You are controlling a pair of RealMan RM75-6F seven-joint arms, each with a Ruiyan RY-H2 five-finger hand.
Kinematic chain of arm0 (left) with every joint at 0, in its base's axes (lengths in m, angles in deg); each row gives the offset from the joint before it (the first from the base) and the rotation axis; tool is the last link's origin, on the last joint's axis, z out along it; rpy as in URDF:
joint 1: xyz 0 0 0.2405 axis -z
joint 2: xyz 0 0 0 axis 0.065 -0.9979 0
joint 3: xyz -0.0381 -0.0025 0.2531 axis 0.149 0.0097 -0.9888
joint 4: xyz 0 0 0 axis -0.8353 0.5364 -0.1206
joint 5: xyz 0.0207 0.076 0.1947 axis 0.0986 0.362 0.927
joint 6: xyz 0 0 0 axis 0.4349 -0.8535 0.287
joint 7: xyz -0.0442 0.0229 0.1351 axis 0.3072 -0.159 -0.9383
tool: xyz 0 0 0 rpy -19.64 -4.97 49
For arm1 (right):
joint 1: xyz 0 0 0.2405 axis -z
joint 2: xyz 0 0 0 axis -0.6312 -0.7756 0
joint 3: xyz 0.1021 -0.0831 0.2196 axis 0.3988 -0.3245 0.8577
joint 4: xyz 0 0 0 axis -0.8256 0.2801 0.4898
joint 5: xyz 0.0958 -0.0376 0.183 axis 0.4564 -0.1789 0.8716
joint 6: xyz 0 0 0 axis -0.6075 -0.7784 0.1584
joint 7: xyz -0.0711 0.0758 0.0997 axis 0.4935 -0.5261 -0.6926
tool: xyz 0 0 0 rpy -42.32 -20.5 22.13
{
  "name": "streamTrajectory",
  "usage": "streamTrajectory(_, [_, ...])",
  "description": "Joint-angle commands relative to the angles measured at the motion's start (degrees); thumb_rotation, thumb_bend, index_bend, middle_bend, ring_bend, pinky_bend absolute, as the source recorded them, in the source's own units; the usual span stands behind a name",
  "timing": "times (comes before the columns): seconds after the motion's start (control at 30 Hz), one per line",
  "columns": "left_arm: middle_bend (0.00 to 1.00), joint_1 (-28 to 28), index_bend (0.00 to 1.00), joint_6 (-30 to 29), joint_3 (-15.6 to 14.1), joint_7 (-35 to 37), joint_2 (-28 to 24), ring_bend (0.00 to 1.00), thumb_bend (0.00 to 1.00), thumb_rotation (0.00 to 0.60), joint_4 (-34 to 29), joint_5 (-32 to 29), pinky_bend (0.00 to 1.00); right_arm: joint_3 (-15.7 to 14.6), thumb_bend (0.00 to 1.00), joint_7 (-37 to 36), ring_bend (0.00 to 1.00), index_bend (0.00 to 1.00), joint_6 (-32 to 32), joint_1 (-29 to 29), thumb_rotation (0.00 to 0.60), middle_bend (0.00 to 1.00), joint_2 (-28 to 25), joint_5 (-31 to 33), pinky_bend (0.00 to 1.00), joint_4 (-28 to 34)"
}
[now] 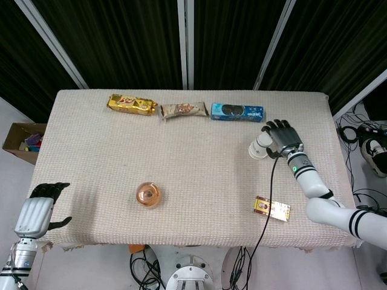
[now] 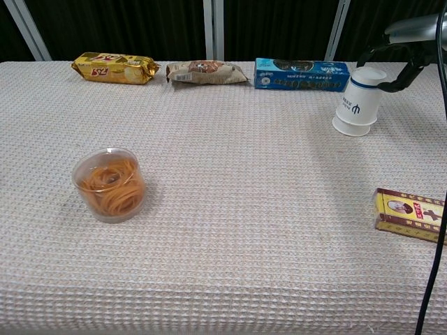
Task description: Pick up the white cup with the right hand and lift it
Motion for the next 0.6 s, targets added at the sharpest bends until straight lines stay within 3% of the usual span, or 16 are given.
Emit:
streamTrajectory(0.03, [0.23,0.0,0.21,0.0,0.0,0.0,0.0,0.19,0.04,0.600,0.1,0.0,0.17,-0.2,0.38,-0.5,0.00,0.25,0.0,-0.3,0.600,0.12,0.3,0.0,0.08,-0.3])
streamTrajectory(0.37, [0.23,0.1,0.21,0.5,-0.2,0.3,0.1,0.19,0.04,0.600,0.4,-0.3,0.17,-0.9,0.40,-0.7,0.00,0.30,-1.5,-1.4,0.600,0.15,-0.1,0.6,0.08,0.3])
streamTrajectory(0.6, [0.22,0.0,0.21,0.4,-0.2,0.4,-0.1,0.19,0.04,0.600,0.3,-0.3,0.17,0.1,0.40,-2.1,0.00,0.30,-4.8,-0.5,0.600,0.15,-4.9,-2.5,0.08,6.6])
